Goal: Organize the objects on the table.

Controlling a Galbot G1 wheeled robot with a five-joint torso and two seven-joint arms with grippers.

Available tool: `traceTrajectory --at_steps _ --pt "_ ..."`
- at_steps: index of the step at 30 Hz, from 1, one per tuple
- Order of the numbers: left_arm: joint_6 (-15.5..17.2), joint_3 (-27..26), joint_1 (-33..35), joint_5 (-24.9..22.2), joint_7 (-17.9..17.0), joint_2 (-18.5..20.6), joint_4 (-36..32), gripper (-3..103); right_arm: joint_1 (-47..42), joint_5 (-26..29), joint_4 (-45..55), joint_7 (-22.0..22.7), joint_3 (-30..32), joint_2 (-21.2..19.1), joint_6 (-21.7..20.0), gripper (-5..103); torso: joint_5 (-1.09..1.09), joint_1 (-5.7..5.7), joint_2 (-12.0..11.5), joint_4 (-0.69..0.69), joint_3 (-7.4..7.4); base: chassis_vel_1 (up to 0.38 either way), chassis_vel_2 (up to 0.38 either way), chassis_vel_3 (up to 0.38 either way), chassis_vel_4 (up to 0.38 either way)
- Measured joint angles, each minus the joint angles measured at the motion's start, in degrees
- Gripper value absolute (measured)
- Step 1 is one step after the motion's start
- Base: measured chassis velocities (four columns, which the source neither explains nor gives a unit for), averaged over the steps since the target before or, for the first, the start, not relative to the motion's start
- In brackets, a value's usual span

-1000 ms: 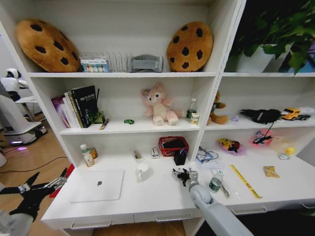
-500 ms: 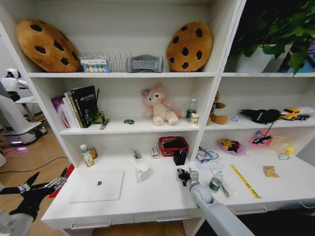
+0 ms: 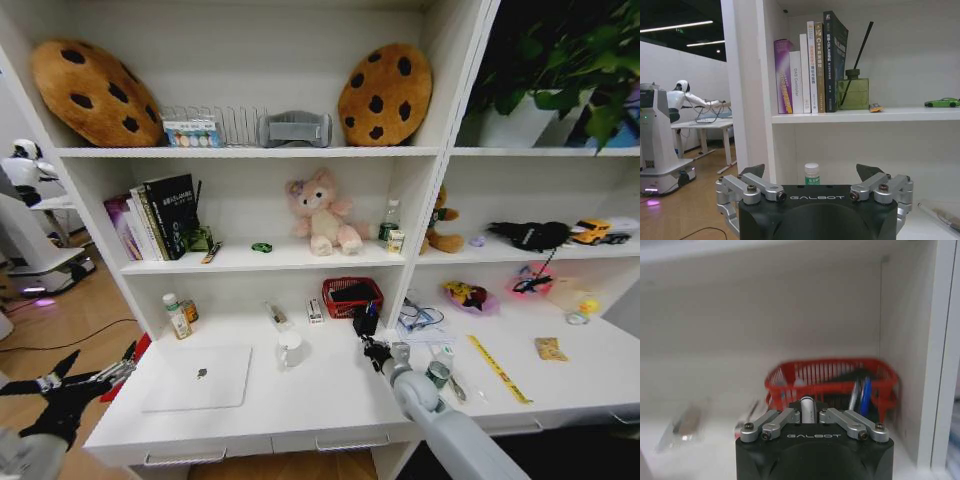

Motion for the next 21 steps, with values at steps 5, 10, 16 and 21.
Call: traceTrajectory --at_steps 5,10,16,21 --pt "0.0 0.0 0.0 0.0 0.0 0.0 0.0 100 5.93 -6.7 -5.6 0.48 -0.24 -0.05 12.4 12 -0.01 0.0 0.0 0.01 0.0 0.0 0.0 0.0 0.0" --pt "0.0 0.0 0.0 0.0 0.0 0.0 0.0 100 13.26 -10.05 -17.13 1.72 -2.5 4.08 22.19 12 0.01 0.02 -0.01 0.01 0.01 0.0 0.0 0.0 0.0" --pt "-0.01 0.0 0.0 0.0 -0.01 0.0 0.0 100 18.71 -12.11 -24.18 1.97 -4.83 8.45 27.65 12 0.0 0.02 -0.01 0.03 0.01 0.0 0.0 0.0 0.0" --pt "-0.01 0.0 0.0 0.0 -0.01 0.0 0.0 100 21.76 -15.75 -30.61 1.44 -5.62 11.53 31.58 12 0.01 0.02 -0.01 0.02 0.01 0.0 0.0 0.0 0.0"
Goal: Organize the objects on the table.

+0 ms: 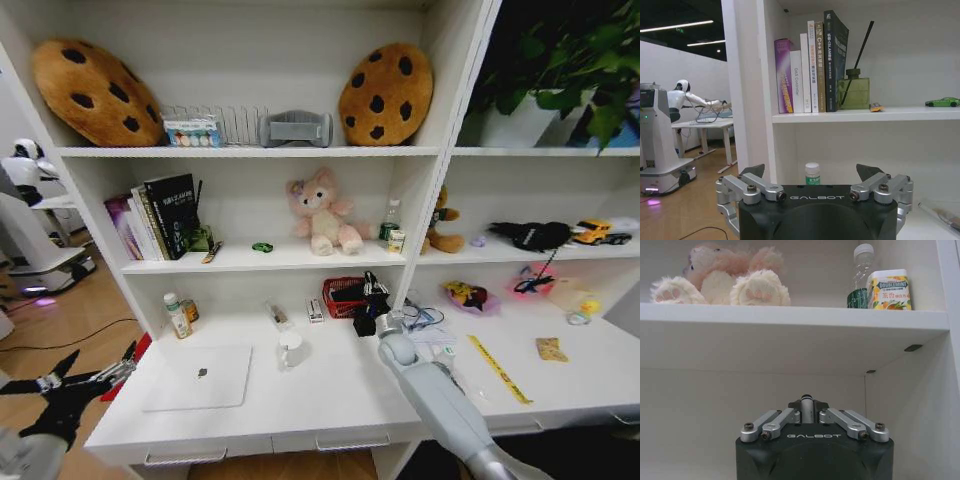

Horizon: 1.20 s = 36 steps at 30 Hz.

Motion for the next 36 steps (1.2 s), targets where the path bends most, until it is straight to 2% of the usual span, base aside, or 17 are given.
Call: traceTrajectory --at_steps 13,16,17,18,20,21,23,24,25,26,28,29,32,33,35,36 --pt "0.0 0.01 0.0 0.0 0.0 0.0 0.0 100 1.09 -0.98 -6.94 -1.36 0.51 1.75 1.84 12 -0.01 -0.01 0.0 -0.01 -0.01 0.0 0.0 0.0 0.0" --pt "0.01 0.01 0.0 0.0 0.0 0.0 0.0 100 1.1 -0.36 -7.69 -3.11 0.69 1.81 1.46 9 0.0 -0.01 0.0 -0.01 -0.01 0.0 0.0 0.0 0.0" --pt "0.01 0.01 0.0 0.0 0.0 0.0 0.0 100 1.34 0.04 -8.27 -3.89 0.86 1.81 1.22 15 -0.01 -0.01 0.0 -0.02 -0.01 0.0 0.0 0.0 0.0" --pt "0.01 0.01 0.0 0.0 0.0 0.0 0.0 100 1.34 0.04 -8.27 -3.89 0.86 1.81 1.22 15 -0.01 -0.01 0.0 -0.02 -0.01 0.0 0.0 0.0 0.0" --pt "0.01 0.01 0.0 0.0 0.01 0.0 0.0 100 1.7 0.29 -8.75 -4.14 0.93 1.78 0.96 25 0.0 -0.01 0.0 -0.01 -0.01 0.0 0.0 0.0 0.0" --pt "0.01 0.01 0.0 0.0 0.01 0.0 0.0 100 1.7 0.29 -8.75 -4.14 0.93 1.78 0.96 25 0.0 -0.01 0.0 -0.01 -0.01 0.0 0.0 0.0 0.0" --pt "0.01 0.01 0.0 0.0 0.01 0.0 0.0 100 1.77 0.8 -8.51 -4.98 0.94 1.19 0.02 36 0.0 -0.01 0.01 -0.01 -0.01 0.0 0.0 0.0 0.0" --pt "0.01 0.01 0.0 0.0 0.01 0.0 0.0 100 1.72 0.99 -8.32 -5.18 0.95 1.03 -0.26 36 0.0 -0.02 0.01 -0.01 -0.01 0.0 0.0 0.0 0.0" --pt "0.01 0.01 0.0 0.0 0.01 0.0 0.0 100 1.53 1.67 -7.5 -5.66 0.98 0.51 -0.98 41 -0.01 -0.01 0.01 -0.02 -0.01 0.0 0.0 0.0 0.0" --pt "0.01 0.01 0.0 0.0 0.01 0.0 0.0 100 1.53 1.67 -7.5 -5.66 0.98 0.51 -0.98 41 -0.01 -0.01 0.01 -0.02 -0.01 0.0 0.0 0.0 0.0" --pt "0.01 0.01 0.0 0.0 0.01 0.0 0.0 100 1.0 2.29 -5.95 -5.78 1.0 -0.08 -1.81 52 0.0 -0.02 0.01 -0.01 -0.01 0.0 0.0 0.0 0.0" --pt "0.01 0.01 0.0 0.0 0.01 0.0 0.0 100 1.0 2.29 -5.95 -5.78 1.0 -0.08 -1.81 52 0.0 -0.02 0.01 -0.01 -0.01 0.0 0.0 0.0 0.0" --pt "0.01 0.01 0.01 0.0 0.01 0.0 0.0 100 -1.96 5.19 1.69 -6.0 0.95 -3.46 -5.3 68 -0.01 -0.01 0.01 0.0 -0.01 0.0 0.0 0.0 0.0" --pt "0.01 0.01 0.01 0.0 0.01 0.0 0.0 100 -1.96 5.19 1.69 -6.0 0.95 -3.46 -5.3 68 -0.01 -0.01 0.01 0.0 -0.01 0.0 0.0 0.0 0.0" --pt "0.02 0.01 0.0 0.0 0.02 0.0 0.0 100 -6.58 8.63 9.94 -2.19 0.67 -6.88 -11.0 79 0.0 -0.01 0.01 -0.01 -0.01 0.0 0.0 0.0 0.0" --pt "0.02 0.01 0.0 0.0 0.02 0.0 0.0 100 -6.58 8.63 9.94 -2.19 0.67 -6.88 -11.0 79 0.0 -0.01 0.01 -0.01 -0.01 0.0 0.0 0.0 0.0"
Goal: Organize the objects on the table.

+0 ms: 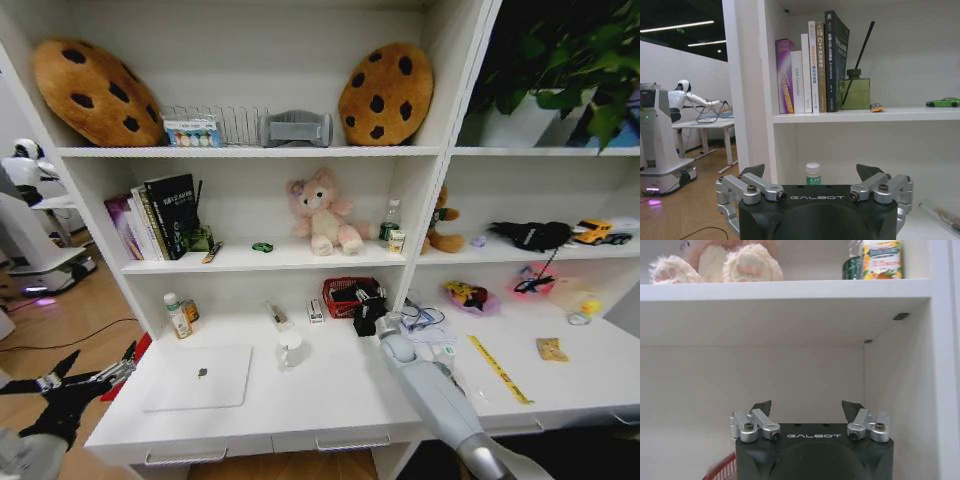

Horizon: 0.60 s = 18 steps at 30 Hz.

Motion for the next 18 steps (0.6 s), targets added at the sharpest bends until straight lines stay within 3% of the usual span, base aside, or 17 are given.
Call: traceTrajectory --at_steps 1,2,3,4,13,18 --pt "0.0 0.0 0.0 0.0 0.0 0.0 -0.01 100 -3.58 2.32 6.08 3.55 -0.11 -2.49 -4.91 85 0.02 0.0 0.0 -0.02 0.0 0.0 0.0 0.0 0.0" --pt "0.0 0.0 0.0 0.0 0.0 0.0 -0.01 100 -3.58 2.32 6.08 3.55 -0.11 -2.49 -4.91 85 0.02 0.0 0.0 -0.02 0.0 0.0 0.0 0.0 0.0" --pt "0.0 0.0 0.0 0.0 0.02 -0.01 0.0 100 -6.47 3.79 11.41 6.84 -0.02 -4.64 -8.93 95 0.0 0.0 0.0 -0.03 0.0 0.0 0.0 0.0 0.0" --pt "0.0 0.0 0.0 0.0 0.0 0.0 0.0 100 -8.7 4.55 15.52 9.26 0.45 -6.18 -11.55 99 0.01 -0.01 0.0 -0.03 0.0 0.0 0.0 0.0 0.0" --pt "0.0 0.0 0.0 0.0 0.0 -0.01 0.0 100 -16.97 8.84 26.85 13.34 4.87 -11.79 -18.52 100 0.0 -0.01 0.01 0.0 -0.01 0.0 0.0 0.0 0.0" --pt "0.01 0.0 0.0 0.0 0.0 0.0 0.0 100 -20.93 6.38 26.71 12.86 6.36 -12.13 -19.82 100 0.01 -0.01 0.01 -0.01 0.0 0.0 0.0 0.0 0.0"
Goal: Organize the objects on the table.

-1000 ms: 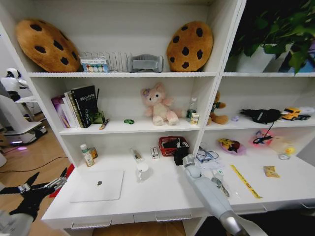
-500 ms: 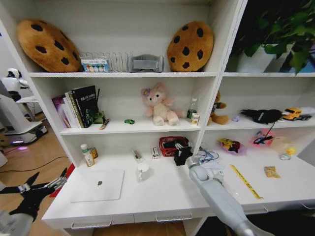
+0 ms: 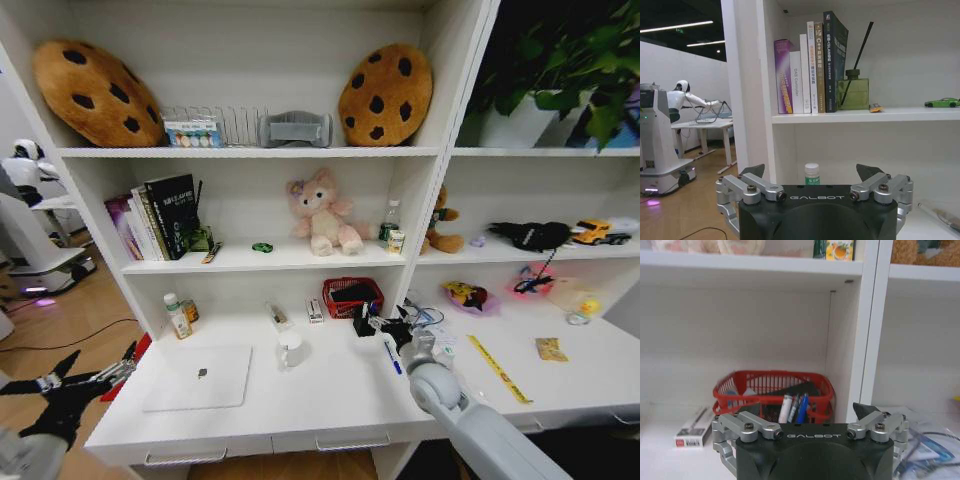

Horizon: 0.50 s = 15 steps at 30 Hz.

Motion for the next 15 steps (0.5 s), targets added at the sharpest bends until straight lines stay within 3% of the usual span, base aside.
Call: traceTrajectory --at_steps 3,5,8,15 --pt "-0.01 0.0 0.0 0.0 0.0 0.0 0.0 100 -2.18 1.17 -0.57 -2.33 1.06 0.16 -2.06 100 0.0 0.0 0.0 0.0 0.0 0.0 0.0 0.0 0.0" --pt "-0.01 0.0 0.0 0.01 0.0 0.0 0.0 100 -2.5 3.15 -2.46 -6.31 1.72 0.21 -3.63 100 -0.01 0.0 0.0 0.0 0.0 0.0 0.0 0.0 0.0" --pt "-0.01 0.0 0.0 0.0 0.0 0.0 0.0 100 -1.28 5.1 -5.16 -7.92 1.75 0.86 -4.63 100 -0.01 0.0 0.0 0.0 0.01 0.0 0.0 0.0 0.0" --pt "-0.01 0.0 0.0 0.0 -0.01 0.0 0.0 100 1.01 5.56 -8.92 -5.8 1.4 2.32 -6.6 100 -0.01 0.02 -0.01 0.01 0.01 0.0 0.0 0.0 0.0"
